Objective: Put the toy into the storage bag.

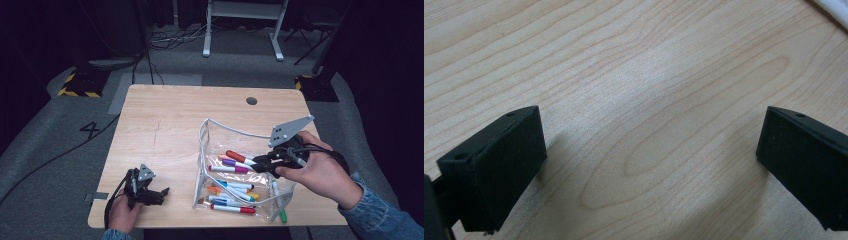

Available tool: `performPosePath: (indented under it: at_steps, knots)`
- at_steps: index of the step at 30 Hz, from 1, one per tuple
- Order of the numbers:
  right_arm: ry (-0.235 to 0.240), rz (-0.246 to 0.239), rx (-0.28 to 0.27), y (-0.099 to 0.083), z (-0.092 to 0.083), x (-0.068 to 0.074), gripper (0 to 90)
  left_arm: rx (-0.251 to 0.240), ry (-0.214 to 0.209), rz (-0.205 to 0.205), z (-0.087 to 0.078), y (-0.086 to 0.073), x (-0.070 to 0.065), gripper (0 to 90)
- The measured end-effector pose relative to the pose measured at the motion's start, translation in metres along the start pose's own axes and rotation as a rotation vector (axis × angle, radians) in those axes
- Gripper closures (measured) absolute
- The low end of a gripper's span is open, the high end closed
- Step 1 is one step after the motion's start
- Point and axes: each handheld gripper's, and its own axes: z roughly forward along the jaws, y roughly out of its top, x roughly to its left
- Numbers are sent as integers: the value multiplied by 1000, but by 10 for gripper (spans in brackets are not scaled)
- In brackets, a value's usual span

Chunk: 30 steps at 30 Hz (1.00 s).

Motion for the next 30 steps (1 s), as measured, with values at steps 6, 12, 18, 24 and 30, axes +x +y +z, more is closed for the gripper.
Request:
performPosePath:
  at_steps: [6, 12, 18, 24, 30]
  knots:
    - [39, -23, 32, 6, 20, 2, 767, 2, 0, 2, 0, 0, 0, 0]
    - [77, -45, 70, 9, 42, 4, 767, 2, 0, 2, 0, 0, 0, 0]
    - [104, -60, 121, 9, 63, 3, 767, 2, 0, 3, 0, 0, 0, 0]
    - [117, -60, 165, 6, 78, 1, 767, 2, 1, 4, 0, 0, 0, 0]
    - [129, -51, 211, 1, 92, -2, 767, 2, 0, 2, 0, 0, 0, 0]
